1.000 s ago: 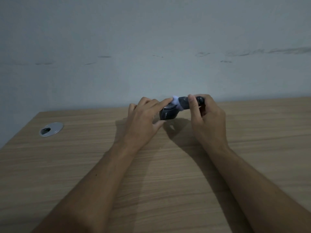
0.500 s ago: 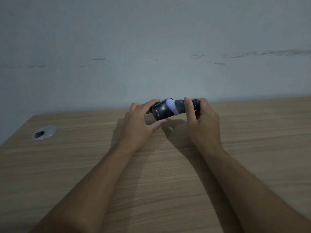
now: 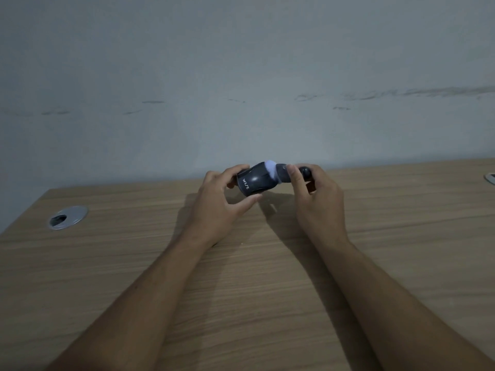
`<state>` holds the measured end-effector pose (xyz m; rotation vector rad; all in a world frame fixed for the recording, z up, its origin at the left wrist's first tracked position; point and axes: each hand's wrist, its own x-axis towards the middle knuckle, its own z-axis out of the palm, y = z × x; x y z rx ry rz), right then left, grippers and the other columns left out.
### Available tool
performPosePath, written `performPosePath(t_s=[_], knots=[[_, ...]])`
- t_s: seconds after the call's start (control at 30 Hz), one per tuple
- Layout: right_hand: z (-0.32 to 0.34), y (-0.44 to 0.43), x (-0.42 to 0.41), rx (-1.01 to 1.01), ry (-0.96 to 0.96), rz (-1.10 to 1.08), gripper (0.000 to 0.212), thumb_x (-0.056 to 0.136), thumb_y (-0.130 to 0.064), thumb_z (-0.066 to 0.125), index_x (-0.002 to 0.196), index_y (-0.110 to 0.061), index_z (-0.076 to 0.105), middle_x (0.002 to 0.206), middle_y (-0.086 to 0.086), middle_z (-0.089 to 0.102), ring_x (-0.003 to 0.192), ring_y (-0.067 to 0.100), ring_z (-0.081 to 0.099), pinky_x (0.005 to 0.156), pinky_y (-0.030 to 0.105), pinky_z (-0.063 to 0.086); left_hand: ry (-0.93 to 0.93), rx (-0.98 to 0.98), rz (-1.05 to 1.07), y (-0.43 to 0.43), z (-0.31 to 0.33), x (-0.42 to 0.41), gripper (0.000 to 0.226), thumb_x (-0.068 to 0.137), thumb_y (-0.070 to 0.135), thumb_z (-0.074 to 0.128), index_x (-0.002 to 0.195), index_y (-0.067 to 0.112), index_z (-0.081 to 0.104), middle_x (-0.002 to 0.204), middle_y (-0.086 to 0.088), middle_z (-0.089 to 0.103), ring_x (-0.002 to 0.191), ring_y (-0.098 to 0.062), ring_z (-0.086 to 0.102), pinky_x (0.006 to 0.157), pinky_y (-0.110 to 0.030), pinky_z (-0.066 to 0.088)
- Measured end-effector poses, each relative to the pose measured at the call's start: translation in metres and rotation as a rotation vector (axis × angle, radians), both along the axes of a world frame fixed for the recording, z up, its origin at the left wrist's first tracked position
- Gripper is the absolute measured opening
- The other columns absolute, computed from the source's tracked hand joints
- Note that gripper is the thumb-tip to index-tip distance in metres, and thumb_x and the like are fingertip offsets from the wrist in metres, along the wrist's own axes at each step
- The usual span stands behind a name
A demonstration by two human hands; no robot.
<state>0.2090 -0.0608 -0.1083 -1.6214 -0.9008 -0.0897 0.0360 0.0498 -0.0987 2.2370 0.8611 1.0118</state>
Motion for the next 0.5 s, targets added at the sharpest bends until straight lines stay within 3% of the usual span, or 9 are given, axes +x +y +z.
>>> performPosePath(t_s=[0.17,0.27,0.33,0.5], knots=[[0.002,-0.001,-0.005,0.009,-0.072,0.001,0.018,0.110,-0.037,0.065,0.103,-0.022,0.074,0.087,-0.012,0.072,0.075,-0.002,0.065,0.068,0.009,0.043,0.006,0.010,0.003,-0.003,0.001,-0.001,0.067,0.083,0.042,0.089,0.143,0.045,0.061,0.120,0.010,0.057,0.110,0.011,0.058,0.086,0.006,0.035],[0.000,-0.002,0.000,-0.007,0.020,-0.020,0.019,0.109,-0.040,0.065,0.106,-0.025,0.077,0.095,-0.011,0.077,0.084,0.005,0.069,0.076,0.023,0.054,0.017,0.016,-0.025,-0.008,0.002,0.000,0.065,0.083,0.045,0.088,0.140,0.050,0.059,0.119,0.015,0.054,0.100,-0.004,0.068,0.092,-0.015,0.052],[0.003,-0.004,-0.008,0.012,-0.033,0.001,0.021,0.109,-0.039,0.064,0.110,-0.022,0.077,0.097,-0.010,0.077,0.085,0.007,0.070,0.077,0.026,0.056,0.020,0.042,-0.008,-0.009,0.003,0.002,0.065,0.081,0.043,0.088,0.139,0.048,0.059,0.119,0.014,0.053,0.105,-0.007,0.067,0.093,-0.027,0.056],[0.013,-0.009,-0.037,0.111,-0.322,0.073,0.024,0.110,-0.030,0.062,0.109,-0.008,0.071,0.094,-0.003,0.071,0.074,0.003,0.060,0.070,0.008,0.042,-0.033,0.059,-0.009,0.000,0.001,0.008,0.073,0.072,0.016,0.093,0.137,0.032,0.063,0.122,0.005,0.053,0.119,-0.019,0.061,0.103,-0.040,0.055]])
